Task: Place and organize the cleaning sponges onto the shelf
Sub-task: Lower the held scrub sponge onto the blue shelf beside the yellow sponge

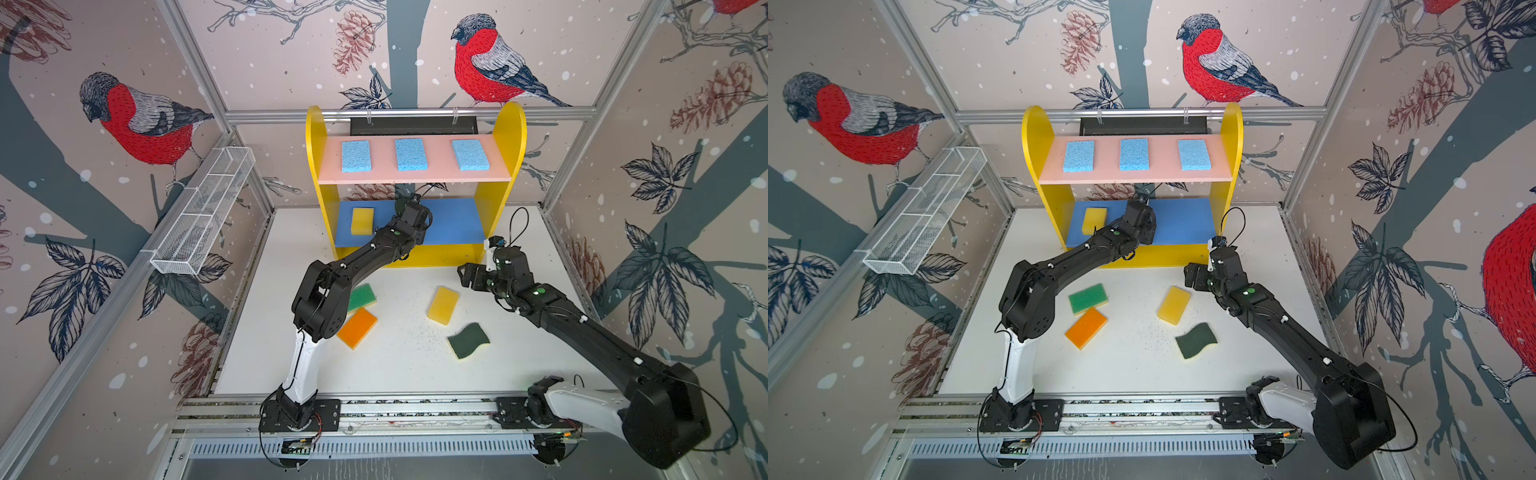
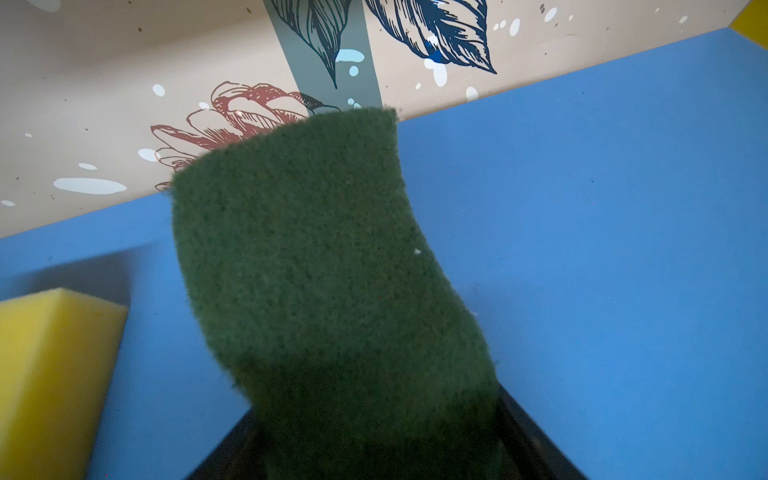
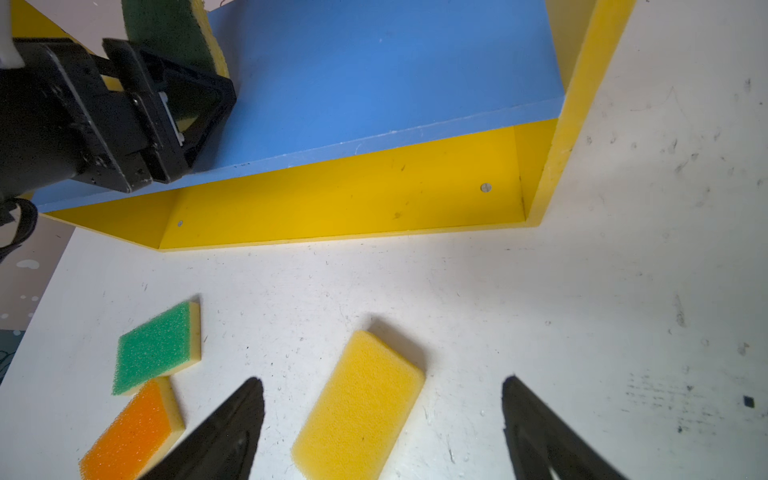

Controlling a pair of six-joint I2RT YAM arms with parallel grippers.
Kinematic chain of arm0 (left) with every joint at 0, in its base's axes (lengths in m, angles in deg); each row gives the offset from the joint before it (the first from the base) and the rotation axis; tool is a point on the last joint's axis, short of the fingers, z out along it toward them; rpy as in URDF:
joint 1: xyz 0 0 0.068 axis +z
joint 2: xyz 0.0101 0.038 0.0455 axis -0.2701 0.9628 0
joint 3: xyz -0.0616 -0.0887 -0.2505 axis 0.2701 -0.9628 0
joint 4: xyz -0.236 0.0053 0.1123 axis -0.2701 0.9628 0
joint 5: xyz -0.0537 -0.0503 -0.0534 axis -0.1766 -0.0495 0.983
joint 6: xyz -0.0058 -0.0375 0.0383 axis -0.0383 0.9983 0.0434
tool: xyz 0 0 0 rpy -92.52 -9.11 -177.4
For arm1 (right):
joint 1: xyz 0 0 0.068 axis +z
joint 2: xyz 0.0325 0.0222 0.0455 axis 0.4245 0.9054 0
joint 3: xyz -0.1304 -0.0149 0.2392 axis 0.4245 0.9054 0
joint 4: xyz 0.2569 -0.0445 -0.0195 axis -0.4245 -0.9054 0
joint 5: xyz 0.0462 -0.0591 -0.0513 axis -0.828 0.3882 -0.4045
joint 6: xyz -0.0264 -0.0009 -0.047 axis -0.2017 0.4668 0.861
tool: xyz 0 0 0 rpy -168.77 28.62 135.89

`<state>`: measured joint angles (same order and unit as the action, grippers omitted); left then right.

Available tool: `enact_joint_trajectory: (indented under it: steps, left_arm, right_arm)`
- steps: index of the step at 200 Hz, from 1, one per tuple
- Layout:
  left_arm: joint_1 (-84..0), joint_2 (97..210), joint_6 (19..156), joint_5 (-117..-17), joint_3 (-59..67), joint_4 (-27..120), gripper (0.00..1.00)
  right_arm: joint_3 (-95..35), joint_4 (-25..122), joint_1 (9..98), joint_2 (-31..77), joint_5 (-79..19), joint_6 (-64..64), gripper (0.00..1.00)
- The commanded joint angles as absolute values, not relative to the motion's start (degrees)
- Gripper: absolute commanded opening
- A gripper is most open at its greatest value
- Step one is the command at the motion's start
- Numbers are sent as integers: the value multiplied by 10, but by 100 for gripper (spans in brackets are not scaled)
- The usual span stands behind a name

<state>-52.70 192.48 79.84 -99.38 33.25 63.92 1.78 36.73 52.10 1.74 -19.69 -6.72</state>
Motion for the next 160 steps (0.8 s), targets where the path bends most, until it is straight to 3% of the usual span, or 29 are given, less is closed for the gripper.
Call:
enact_joint_trajectory:
  steps: [1,160]
  left_arm:
    - [-525,1929,799,-996,337,647,70]
    - [-525,1941,835,-978,365,702,76]
  right_arm:
    - [14,368,521,18,-191,-69,89]
    - [16,364,522,10,-193,-77,89]
